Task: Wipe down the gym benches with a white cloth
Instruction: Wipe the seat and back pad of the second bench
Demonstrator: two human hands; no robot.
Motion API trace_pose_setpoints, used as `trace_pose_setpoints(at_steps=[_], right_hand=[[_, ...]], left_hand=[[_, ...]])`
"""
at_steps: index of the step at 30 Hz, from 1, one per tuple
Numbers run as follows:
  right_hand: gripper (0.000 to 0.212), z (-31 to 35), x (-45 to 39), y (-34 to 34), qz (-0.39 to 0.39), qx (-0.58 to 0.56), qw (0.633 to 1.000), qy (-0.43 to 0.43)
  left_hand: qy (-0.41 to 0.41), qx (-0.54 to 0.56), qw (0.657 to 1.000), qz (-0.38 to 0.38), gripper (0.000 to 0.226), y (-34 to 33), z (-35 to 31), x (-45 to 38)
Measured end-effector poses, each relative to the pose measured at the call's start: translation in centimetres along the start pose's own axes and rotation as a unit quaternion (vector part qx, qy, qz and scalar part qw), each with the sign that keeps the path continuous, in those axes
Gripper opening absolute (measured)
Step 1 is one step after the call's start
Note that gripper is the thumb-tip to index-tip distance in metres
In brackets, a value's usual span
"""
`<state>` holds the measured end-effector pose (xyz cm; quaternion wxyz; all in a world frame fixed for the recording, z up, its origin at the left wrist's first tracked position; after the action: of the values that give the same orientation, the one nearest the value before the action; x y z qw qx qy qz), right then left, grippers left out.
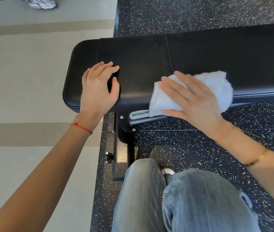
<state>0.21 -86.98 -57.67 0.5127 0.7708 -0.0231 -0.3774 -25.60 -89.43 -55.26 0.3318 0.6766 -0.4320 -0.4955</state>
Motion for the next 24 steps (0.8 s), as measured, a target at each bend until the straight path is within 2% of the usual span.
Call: trace_pose_setpoints(at_steps=[4, 10, 14, 19, 24], right_hand=[[0.068, 1.4, -1.7, -0.7, 0.004, 0.010, 0.999, 0.044], [0.065, -0.2, -0.2, -0.5, -0.019, -0.025, 0.999, 0.044], [0.064, -0.4, -0.2, -0.7, -0.029, -0.027, 0.998, 0.050], [0.064, -0.6, -0.2, -0.5, -0.019, -0.052, 0.997, 0.050], [0.065, -5.8, 4.2, 1.1, -0.036, -0.056, 0.998, -0.005]], left_hand=[[-0.005, -0.009, 1.000, -0.011, 0.037, -0.1, 0.1, 0.0], [0.001, -0.048, 0.999, -0.026, 0.036, 0.0, -1.4, 0.3], [-0.006, -0.002, 1.000, -0.021, 0.036, -0.6, -4.2, 0.2], [0.001, -0.005, 1.000, -0.013, 0.036, -1.8, -7.3, 0.2], [0.001, -0.013, 1.000, -0.013, 0.036, -3.4, -10.9, -0.3]])
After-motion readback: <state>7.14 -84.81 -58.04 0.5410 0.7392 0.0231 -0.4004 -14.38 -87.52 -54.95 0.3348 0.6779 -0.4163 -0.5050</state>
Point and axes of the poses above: each hand's wrist, its own x-axis away from the middle knuckle, its own y-axis out of the back of the hand, z = x × y, the point moved 5 cm from there along -x, towards the middle knuckle, and after that the axes turned 7 degrees about -x, right-handed, at the moved point
